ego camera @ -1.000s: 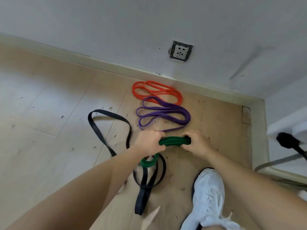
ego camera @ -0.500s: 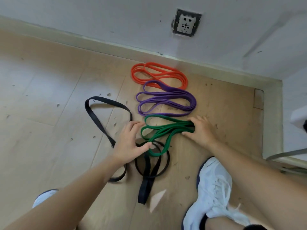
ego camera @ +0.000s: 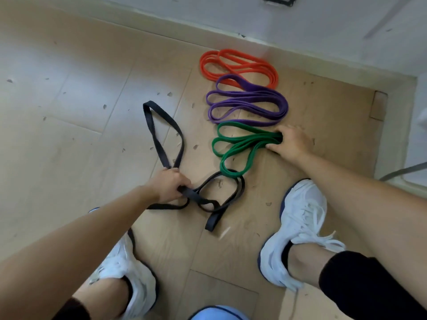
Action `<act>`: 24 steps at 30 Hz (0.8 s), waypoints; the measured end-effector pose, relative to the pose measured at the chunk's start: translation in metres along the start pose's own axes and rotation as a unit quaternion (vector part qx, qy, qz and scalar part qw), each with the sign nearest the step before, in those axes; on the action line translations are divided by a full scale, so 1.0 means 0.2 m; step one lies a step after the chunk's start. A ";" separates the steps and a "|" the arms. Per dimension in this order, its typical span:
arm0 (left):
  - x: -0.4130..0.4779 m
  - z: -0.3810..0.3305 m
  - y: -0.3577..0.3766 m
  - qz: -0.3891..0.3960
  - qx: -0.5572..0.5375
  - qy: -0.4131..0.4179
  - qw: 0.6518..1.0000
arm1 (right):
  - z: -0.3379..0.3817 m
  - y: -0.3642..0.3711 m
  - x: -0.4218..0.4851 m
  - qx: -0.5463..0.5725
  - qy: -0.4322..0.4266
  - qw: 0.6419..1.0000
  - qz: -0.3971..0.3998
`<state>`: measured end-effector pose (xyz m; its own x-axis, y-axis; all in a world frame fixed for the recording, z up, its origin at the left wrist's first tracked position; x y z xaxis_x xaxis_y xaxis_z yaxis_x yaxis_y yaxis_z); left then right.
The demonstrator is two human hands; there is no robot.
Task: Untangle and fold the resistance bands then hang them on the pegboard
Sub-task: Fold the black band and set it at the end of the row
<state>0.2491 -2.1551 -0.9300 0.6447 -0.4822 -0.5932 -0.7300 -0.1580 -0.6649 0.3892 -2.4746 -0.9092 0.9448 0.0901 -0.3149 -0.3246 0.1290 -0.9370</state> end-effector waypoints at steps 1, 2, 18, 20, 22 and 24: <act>-0.04 0.02 0.03 0.050 -0.001 -0.006 0.999 | 0.00 0.00 0.00 -0.001 0.002 1.000 -0.001; -0.07 0.03 0.07 0.111 -0.001 -0.014 0.994 | 0.00 0.00 -0.01 0.001 0.002 1.000 -0.003; 0.15 -0.28 0.05 -0.186 -0.172 -0.065 0.965 | -0.02 0.04 -0.03 0.018 0.009 1.000 0.003; 0.15 -0.28 0.07 -0.194 -0.173 -0.054 0.964 | -0.02 0.04 -0.03 0.014 0.009 1.000 -0.001; 0.15 -0.29 0.11 -0.122 -0.187 -0.026 0.974 | -0.02 0.04 -0.03 0.016 0.012 1.000 -0.003; 0.15 -0.31 0.20 0.003 -0.228 -0.013 0.974 | -0.03 0.05 -0.03 0.024 0.011 1.000 -0.006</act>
<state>0.2252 -2.2288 -0.9460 0.6406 -0.4631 -0.6125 -0.7552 -0.5241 -0.3936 0.3802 -2.4793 -0.9170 0.9494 0.0674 -0.3069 -0.3141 0.1777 -0.9326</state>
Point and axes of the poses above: each hand's wrist, its own x-axis towards the middle knuckle, its own y-axis out of the palm, z = x × y, the point moved 9 cm from there along x, towards the middle knuckle, and after that the axes turned 10 degrees about -x, right-handed, at the moved point
